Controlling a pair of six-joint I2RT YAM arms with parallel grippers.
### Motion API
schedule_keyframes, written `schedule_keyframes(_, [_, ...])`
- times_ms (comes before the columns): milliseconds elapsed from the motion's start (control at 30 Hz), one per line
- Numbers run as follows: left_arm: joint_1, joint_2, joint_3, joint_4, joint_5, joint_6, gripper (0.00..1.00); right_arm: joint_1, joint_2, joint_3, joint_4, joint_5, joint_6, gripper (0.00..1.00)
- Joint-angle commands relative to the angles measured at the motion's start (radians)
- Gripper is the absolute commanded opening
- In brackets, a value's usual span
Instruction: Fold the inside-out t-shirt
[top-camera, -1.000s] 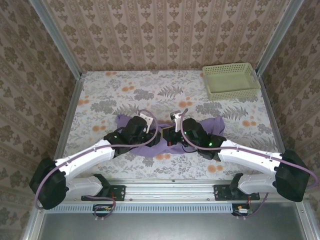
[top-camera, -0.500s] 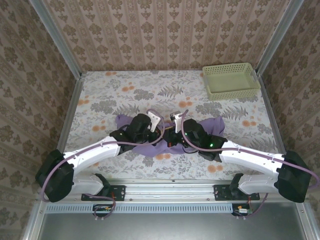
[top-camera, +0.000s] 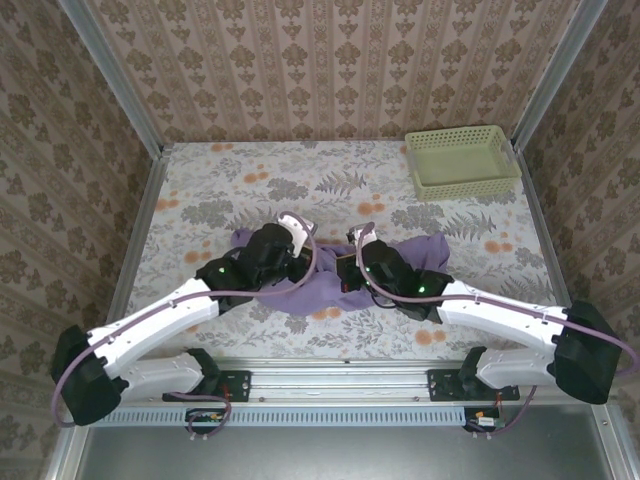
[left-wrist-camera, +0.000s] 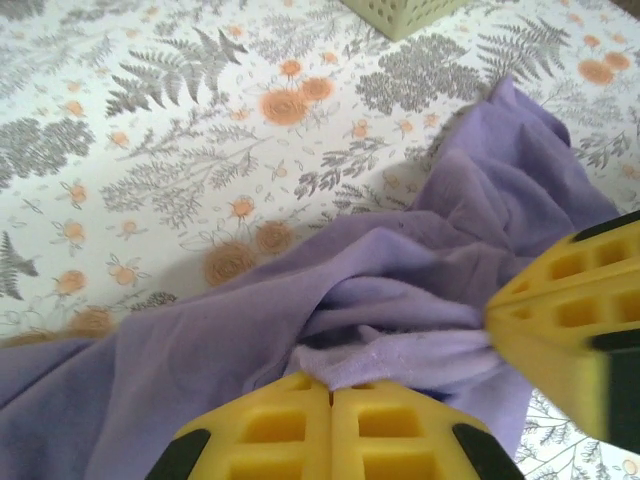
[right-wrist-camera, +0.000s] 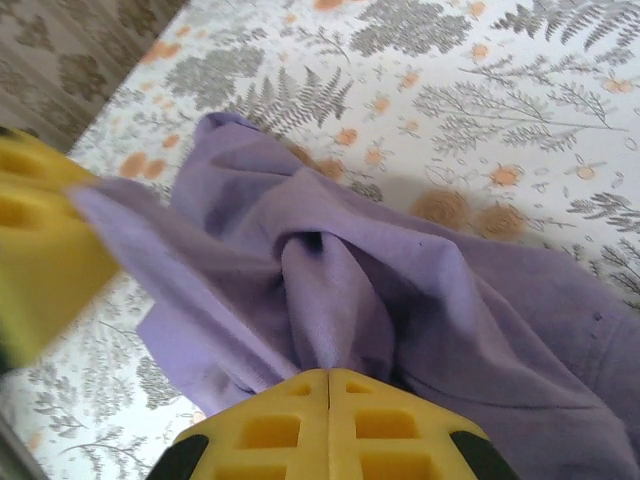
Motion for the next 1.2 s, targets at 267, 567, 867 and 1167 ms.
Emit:
schedule_keyframes(267, [-0.046,-0.083,0.255,-0.348,-0.049,-0.026,0.00,-0.026,-0.017,0.030,-0.060,0.042,-0.075,0.20])
schedule_keyframes(567, [0.150,0.077,0.342,-0.433,0.057,-0.089,0.00,-0.020,-0.106,-0.074,0.088,-0.034,-0.113,0.55])
schedule_keyframes(867, [0.040,0.084,0.393,-0.363,0.079,-0.045,0.00,0.071,-0.057,-0.078,0.195,0.019,-0.160,0.76])
schedule_keyframes(1167, [0.001,0.069,0.383,-0.351,0.145,-0.057,0.00,0.073,0.009,-0.049,0.376,0.049,-0.238,0.83])
